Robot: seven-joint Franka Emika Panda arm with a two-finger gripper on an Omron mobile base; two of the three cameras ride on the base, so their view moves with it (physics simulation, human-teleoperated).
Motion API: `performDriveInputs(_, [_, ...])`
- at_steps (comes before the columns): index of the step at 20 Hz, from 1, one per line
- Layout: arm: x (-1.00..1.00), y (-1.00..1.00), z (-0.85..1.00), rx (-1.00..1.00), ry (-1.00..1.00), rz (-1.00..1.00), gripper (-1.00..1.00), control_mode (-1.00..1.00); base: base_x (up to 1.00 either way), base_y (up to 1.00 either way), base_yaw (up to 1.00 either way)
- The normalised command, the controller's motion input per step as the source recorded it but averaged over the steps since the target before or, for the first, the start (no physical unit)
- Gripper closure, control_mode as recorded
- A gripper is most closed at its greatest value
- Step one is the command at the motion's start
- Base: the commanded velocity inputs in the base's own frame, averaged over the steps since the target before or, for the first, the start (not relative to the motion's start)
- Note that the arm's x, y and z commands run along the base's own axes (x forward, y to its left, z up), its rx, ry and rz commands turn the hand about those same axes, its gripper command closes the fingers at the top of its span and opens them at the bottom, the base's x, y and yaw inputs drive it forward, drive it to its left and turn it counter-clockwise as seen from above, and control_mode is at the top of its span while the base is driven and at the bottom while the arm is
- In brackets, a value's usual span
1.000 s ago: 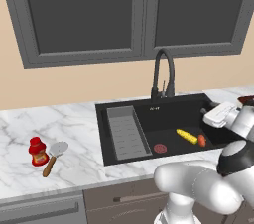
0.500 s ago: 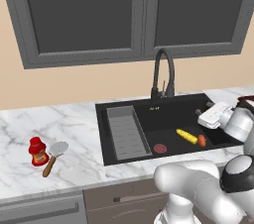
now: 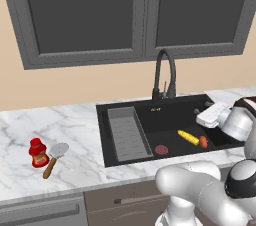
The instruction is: Pick up all produce items and place them in the sink. Turn on the sink faucet to wash them. Then turn the sink off and put them in the tray.
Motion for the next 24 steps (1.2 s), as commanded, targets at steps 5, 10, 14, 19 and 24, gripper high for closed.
performDriveInputs(5, [0.23, -0.06, 0.0, 0.01, 0.0, 0.05, -1.0, -1.0, 0.0, 0.0, 0.0])
performDriveInputs(10, [0.26, -0.24, -0.05, 0.05, 0.0, 0.08, -1.0, -1.0, 0.0, 0.0, 0.0])
performDriveInputs(14, [0.17, -0.37, -0.19, 0.06, 0.0, 0.09, -1.0, -1.0, 0.0, 0.0, 0.0])
performDriveInputs(19, [0.18, -0.34, -0.14, 0.02, 0.03, 0.08, -1.0, -1.0, 0.0, 0.0, 0.0])
performDriveInputs(24, [0.37, -0.15, -0.12, -0.03, 0.11, 0.03, -1.0, -1.0, 0.0, 0.0, 0.0])
